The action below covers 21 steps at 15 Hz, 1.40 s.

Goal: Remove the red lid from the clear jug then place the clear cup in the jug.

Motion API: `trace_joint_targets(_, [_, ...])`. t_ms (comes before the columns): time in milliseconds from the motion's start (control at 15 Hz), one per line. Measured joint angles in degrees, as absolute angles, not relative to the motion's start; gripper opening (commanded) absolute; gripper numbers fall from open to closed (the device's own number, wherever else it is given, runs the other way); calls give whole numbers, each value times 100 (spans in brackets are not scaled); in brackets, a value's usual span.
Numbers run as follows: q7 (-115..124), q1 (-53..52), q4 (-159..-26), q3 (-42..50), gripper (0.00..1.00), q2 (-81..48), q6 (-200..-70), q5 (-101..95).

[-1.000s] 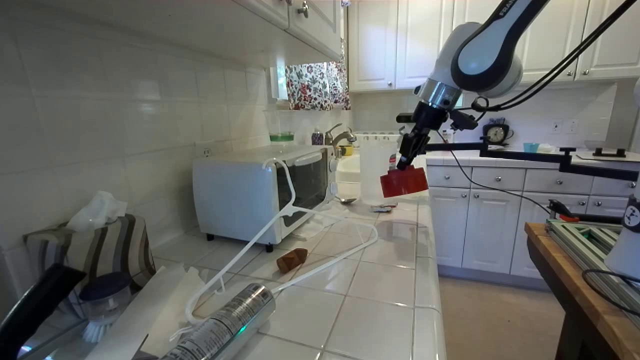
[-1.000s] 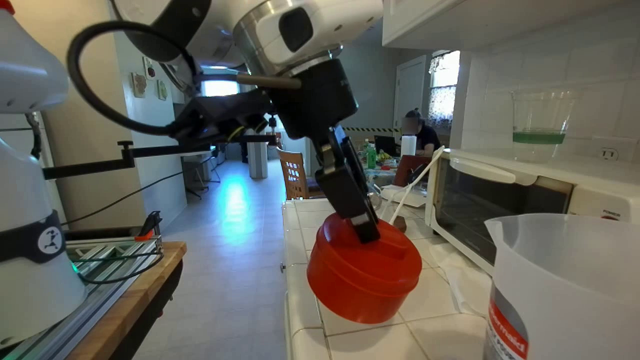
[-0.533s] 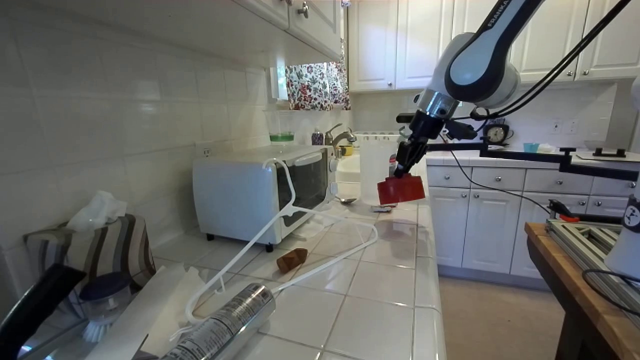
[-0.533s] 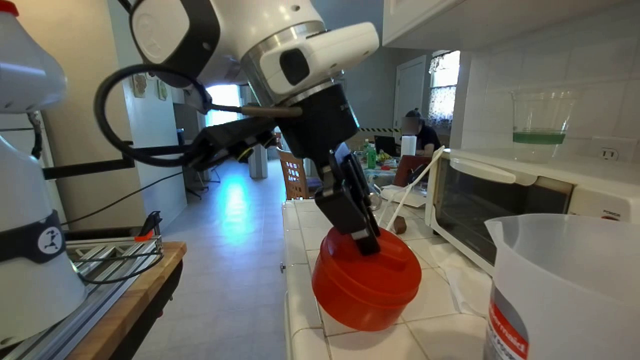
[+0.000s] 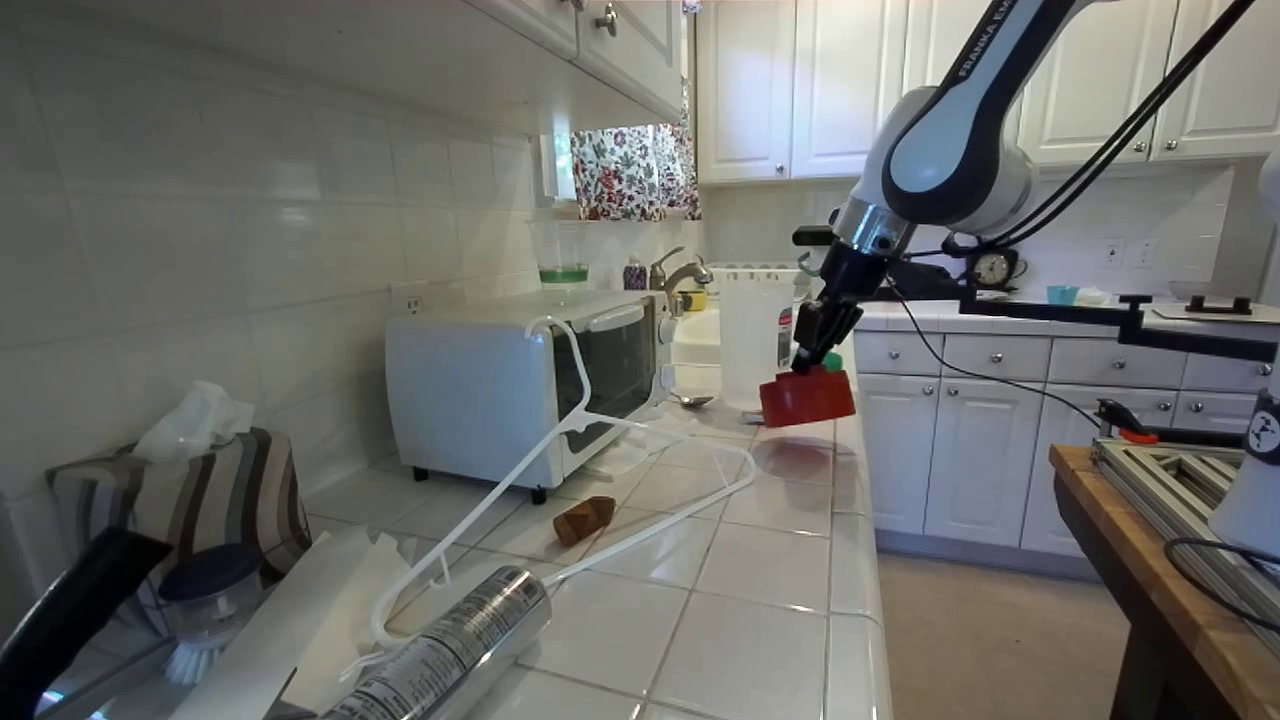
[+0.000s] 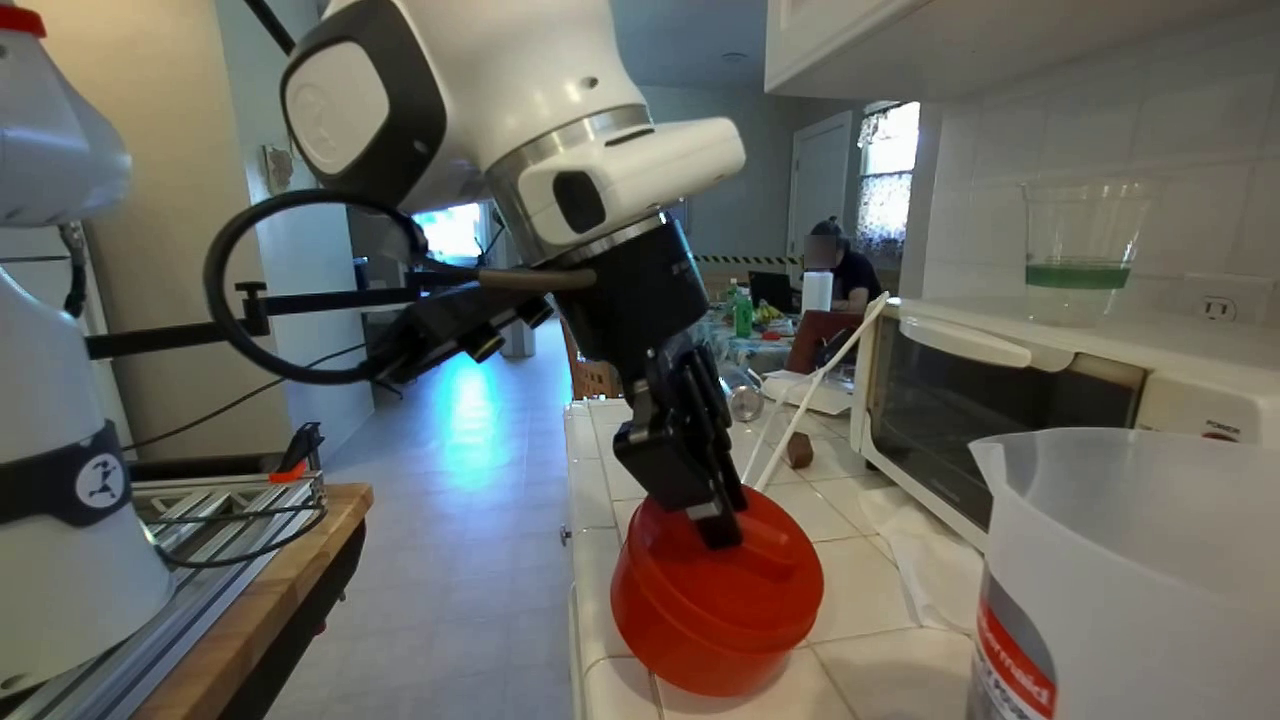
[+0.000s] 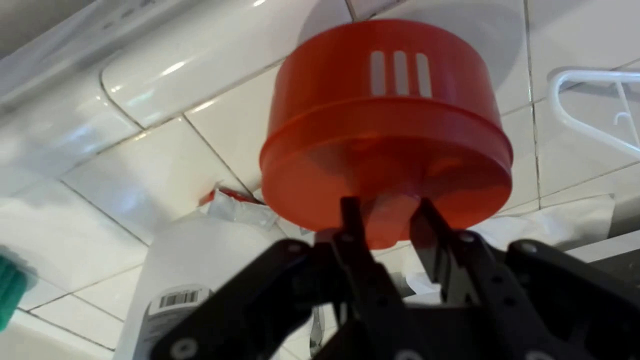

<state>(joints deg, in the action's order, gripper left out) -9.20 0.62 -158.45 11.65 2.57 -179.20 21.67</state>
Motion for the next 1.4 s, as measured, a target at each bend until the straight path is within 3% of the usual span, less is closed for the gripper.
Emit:
trace_joint_targets(667, [-920, 71, -15844, 1169, 8, 0, -18026, 2248])
trace_joint_targets(733, [-920, 74, -15844, 1169, 19, -3, -18026, 2250])
trace_joint_targets(800, [-920, 77, -15844, 1170, 42, -8, -18026, 2251])
trace_joint_targets(867, [-920, 79, -15844, 1171, 54, -16, -18026, 2251])
trace_joint_targets(1067, [-920, 88, -15844, 1179, 70, -63, -18027, 2251])
trace_joint_targets(1400, [-920, 106, -15844, 1197, 78, -144, -18076, 2251])
